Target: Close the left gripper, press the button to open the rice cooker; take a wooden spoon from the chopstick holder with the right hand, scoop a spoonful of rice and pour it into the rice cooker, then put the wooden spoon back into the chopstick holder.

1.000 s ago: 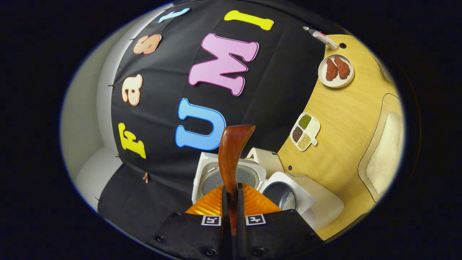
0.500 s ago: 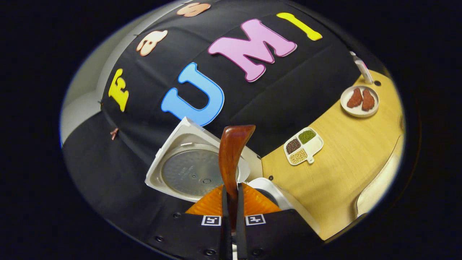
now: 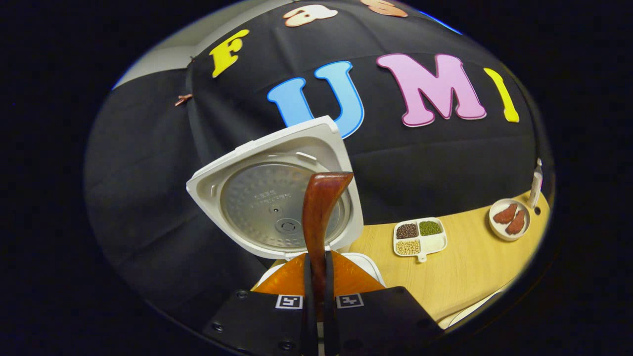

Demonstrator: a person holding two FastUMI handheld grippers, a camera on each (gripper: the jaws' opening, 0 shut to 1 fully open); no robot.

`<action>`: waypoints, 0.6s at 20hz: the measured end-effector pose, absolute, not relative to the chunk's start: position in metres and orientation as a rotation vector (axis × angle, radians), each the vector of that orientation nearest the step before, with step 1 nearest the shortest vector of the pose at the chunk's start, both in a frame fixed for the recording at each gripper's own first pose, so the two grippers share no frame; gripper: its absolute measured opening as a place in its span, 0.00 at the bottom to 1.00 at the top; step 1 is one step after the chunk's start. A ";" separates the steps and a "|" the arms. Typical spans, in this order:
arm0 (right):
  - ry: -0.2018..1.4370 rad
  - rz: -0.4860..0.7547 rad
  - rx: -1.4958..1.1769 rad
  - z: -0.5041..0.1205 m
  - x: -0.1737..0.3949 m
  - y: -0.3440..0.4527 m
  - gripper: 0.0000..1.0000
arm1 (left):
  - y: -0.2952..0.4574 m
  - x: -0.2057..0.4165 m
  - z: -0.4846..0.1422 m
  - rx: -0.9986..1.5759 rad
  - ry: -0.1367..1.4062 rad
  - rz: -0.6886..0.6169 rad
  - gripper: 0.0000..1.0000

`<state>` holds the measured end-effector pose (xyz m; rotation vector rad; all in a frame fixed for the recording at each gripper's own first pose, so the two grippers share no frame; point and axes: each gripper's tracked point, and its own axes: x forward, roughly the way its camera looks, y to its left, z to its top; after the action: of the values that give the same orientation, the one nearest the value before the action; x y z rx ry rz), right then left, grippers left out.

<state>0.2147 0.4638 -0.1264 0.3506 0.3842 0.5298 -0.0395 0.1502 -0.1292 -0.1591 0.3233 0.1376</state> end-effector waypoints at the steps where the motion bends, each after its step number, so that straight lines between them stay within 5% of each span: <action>1: 0.372 0.543 0.299 -0.128 0.212 0.467 0.10 | 0.152 -0.042 -0.130 -0.157 0.325 0.143 0.96; 12: 0.133 0.747 -0.255 -0.103 0.189 0.498 0.10 | 0.153 -0.052 -0.128 -0.177 0.320 0.155 0.96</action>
<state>0.1886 0.4984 -0.1027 -0.2549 0.1332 0.7472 -0.0523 0.1533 -0.1285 -0.1769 0.3198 0.1548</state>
